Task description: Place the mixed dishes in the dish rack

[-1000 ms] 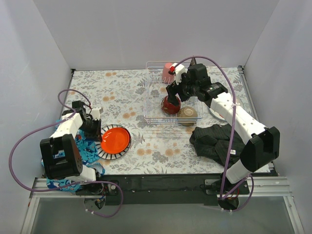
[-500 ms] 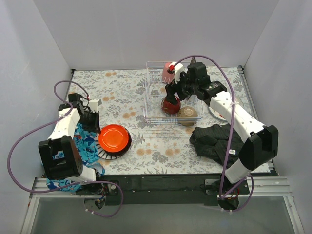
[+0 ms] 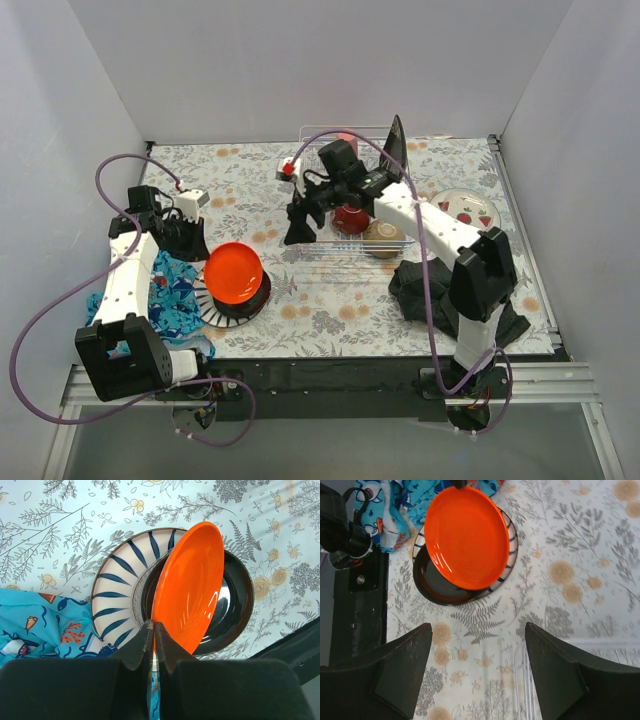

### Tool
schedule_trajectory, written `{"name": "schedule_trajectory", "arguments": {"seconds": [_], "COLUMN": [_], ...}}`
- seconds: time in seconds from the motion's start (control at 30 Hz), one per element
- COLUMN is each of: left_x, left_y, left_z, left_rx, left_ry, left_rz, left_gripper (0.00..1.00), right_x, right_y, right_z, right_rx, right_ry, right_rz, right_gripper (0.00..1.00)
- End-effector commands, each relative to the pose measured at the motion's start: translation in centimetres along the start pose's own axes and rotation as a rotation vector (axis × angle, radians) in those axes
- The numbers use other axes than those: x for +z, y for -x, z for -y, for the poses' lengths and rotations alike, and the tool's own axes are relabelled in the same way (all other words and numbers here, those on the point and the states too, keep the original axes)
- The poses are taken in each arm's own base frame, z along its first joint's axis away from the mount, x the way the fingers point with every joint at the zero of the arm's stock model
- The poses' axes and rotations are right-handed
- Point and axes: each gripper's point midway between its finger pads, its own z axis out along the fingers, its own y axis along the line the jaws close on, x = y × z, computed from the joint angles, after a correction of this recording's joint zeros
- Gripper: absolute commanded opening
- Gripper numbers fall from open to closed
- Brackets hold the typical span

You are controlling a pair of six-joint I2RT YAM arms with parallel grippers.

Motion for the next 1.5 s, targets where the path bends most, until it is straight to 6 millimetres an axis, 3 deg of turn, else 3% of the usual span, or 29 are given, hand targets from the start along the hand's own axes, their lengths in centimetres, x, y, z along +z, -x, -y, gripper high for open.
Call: {"name": "schedule_trajectory", "arguments": {"seconds": [0.0,0.03,0.1,0.13,0.27,0.4,0.43,0.47,0.53,0.57,0.7,0.93,1.23,1.37,1.47], "left_x": [-0.8,-1.0,-1.0,-1.1,-1.4,-1.1,-1.0,-0.8,0.0,0.3,1.7,3.5,5.3,5.7,5.9], "left_y": [0.4,0.4,0.2,0.2,0.1,-0.3,-0.3,-0.5,-1.5,-1.8,-3.4,-4.7,-5.8,-6.1,-6.5], "left_z": [1.5,1.7,1.8,1.9,2.1,1.8,1.7,1.5,1.2,1.0,-0.7,-2.3,-2.8,-2.9,-3.0], "left_rx": [0.061,0.071,0.076,0.08,0.098,0.055,0.048,0.031,0.004,-0.008,-0.046,-0.077,-0.126,-0.136,-0.141], "left_ry": [-0.039,-0.039,-0.038,-0.037,-0.036,-0.021,-0.012,-0.005,-0.001,0.01,0.074,0.112,0.103,0.094,0.093], "left_rz": [0.065,0.071,0.074,0.076,0.087,0.074,0.077,0.069,0.048,0.042,-0.014,-0.06,-0.095,-0.114,-0.133], "left_gripper": [0.0,0.0,0.0,0.0,0.0,0.0,0.04,0.2,0.3,0.44,0.55,0.55,0.5,0.34,0.29], "right_x": [3.6,4.0,6.1,6.4,9.5,11.1,11.2,11.2,11.3,11.1,11.1,10.8,10.4,10.6,10.6], "right_y": [1.7,2.8,2.1,3.3,2.9,1.8,1.6,1.5,0.9,0.9,0.9,0.8,0.9,0.5,0.5], "right_z": [-1.4,-1.2,-0.5,-0.2,1.7,2.5,2.6,2.4,2.1,2.0,1.6,0.9,0.5,0.7,0.8], "right_rx": [-0.081,-0.109,-0.112,-0.133,-0.13,-0.114,-0.109,-0.106,-0.091,-0.089,-0.08,-0.067,-0.064,-0.058,-0.058], "right_ry": [0.133,0.136,0.161,0.159,0.179,0.186,0.182,0.184,0.19,0.188,0.188,0.194,0.198,0.195,0.196], "right_rz": [0.024,0.04,0.029,0.05,0.055,0.039,0.035,0.033,0.019,0.017,0.013,0.007,0.006,0.0,0.0], "right_gripper": [0.82,0.82,0.81,0.81,0.81,0.81,0.81,0.81,0.81,0.81,0.81,0.81,0.81,0.81,0.81]}}
